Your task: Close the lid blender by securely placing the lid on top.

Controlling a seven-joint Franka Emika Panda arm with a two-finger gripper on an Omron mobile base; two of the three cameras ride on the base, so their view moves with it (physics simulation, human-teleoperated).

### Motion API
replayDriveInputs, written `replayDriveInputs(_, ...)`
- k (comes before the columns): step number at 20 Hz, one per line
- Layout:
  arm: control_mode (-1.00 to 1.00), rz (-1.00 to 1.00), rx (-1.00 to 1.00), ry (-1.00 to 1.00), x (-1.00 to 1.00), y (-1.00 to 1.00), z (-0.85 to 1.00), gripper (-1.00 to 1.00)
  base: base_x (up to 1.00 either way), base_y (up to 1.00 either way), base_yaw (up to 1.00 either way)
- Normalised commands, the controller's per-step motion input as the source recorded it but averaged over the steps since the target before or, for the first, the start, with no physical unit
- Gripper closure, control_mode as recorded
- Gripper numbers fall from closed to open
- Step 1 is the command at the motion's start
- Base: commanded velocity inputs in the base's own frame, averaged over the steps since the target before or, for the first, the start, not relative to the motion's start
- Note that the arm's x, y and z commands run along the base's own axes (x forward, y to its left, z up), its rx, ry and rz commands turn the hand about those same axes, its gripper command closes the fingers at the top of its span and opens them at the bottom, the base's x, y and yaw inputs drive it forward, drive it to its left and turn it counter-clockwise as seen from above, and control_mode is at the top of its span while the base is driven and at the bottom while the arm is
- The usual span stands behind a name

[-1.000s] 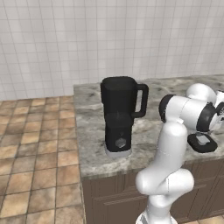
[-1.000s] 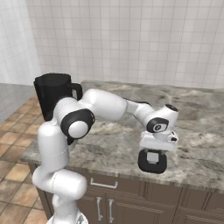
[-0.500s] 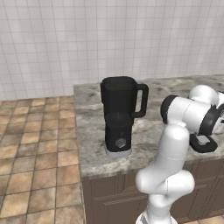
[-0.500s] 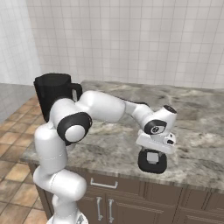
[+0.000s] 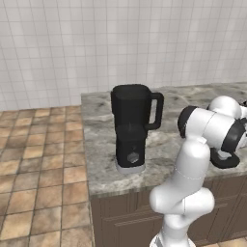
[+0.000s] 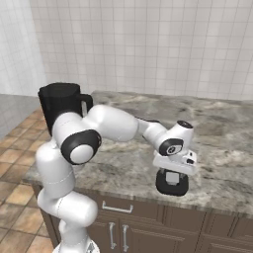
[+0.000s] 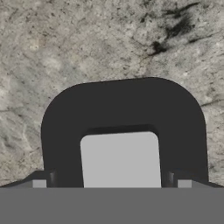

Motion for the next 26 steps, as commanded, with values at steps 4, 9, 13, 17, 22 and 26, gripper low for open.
replayDriveInputs(4, -1.0, 0.0, -0.07, 0.0, 0.0, -0.01, -0.04, -1.0, 0.0, 0.0, 0.0)
replayDriveInputs(9, -1.0, 0.01, 0.0, 0.0, 0.0, -0.11, -0.13, -1.0, 0.0, 0.0, 0.0)
replayDriveInputs(13, -1.0, 0.0, 0.0, 0.0, 0.0, 0.0, -0.21, -1.0, 0.0, 0.0, 0.0)
replayDriveInputs(17, -1.0, 0.0, 0.0, 0.0, 0.0, -0.03, -0.06, -1.0, 0.0, 0.0, 0.0)
replayDriveInputs(22, -1.0, 0.0, 0.0, 0.0, 0.0, -0.2, -0.01, -1.0, 0.0, 0.0, 0.0)
replayDriveInputs(26, -1.0, 0.0, 0.0, 0.0, 0.0, -0.06, -0.14, -1.0, 0.0, 0.0, 0.0)
